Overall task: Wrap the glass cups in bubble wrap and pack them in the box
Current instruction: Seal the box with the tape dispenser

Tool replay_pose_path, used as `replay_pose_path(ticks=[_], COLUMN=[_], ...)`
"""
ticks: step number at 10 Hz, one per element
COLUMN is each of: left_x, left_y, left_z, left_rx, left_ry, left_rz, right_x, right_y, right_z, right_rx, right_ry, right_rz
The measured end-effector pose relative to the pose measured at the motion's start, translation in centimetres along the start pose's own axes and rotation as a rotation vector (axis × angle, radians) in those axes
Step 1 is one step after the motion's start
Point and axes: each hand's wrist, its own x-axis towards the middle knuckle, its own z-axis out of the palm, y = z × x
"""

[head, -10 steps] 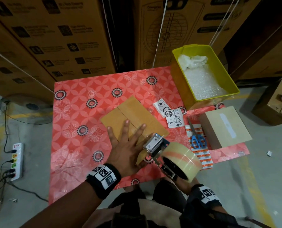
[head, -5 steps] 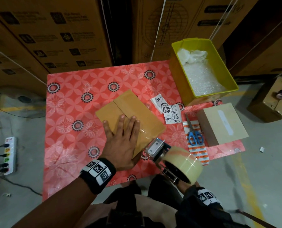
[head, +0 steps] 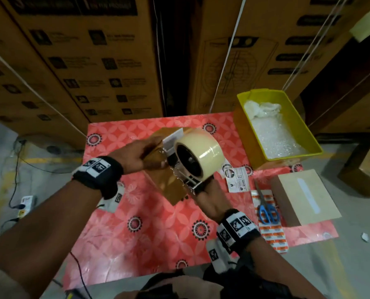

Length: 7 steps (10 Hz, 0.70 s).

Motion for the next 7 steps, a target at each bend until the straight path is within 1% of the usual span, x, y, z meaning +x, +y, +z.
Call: replay_pose_path(ticks=[1,2,3,4,5,6,7], left_x=[-0.1,-0.8,-1.3,-0.5,0.3,1.2,1.2], left_y=[-1.5,-1.6,-1.2,-1.1,-1.6,-2.4,-3.0], left_z=[-2.3,-1.7,-0.4,0.5,-0.8,-2.1,-1.8], left_rx=[-0.003,0.129,0.272,0.269,0.226,0.162,0.052], left_ry=[0.175,0.336,0.349,0.278,0.18,0.139,0.221], left_rz=[-0.089,-0.161,-0.294,-0.383,-0.436,-0.436,-0.395], right_x=[3.3,5.8,8.1,10.0,11.3,12.4,12.8], right_y=[-3.3,-5.2,-6.8,-8.3,-10.0,-11.7,-12.9], right_z=[1.0,1.5,2.3,2.9,3.5,4.1,4.2], right_rx=[-0.063,-0.18,-0.211,-0.234,-0.252,-0.287,-0.314], right_ry=[-0.06,-0.104,-0.135,-0.133,-0.133,-0.122,-0.142], right_rz=[-0.053,0.0,0.042,0.051,0.065,0.05,0.028])
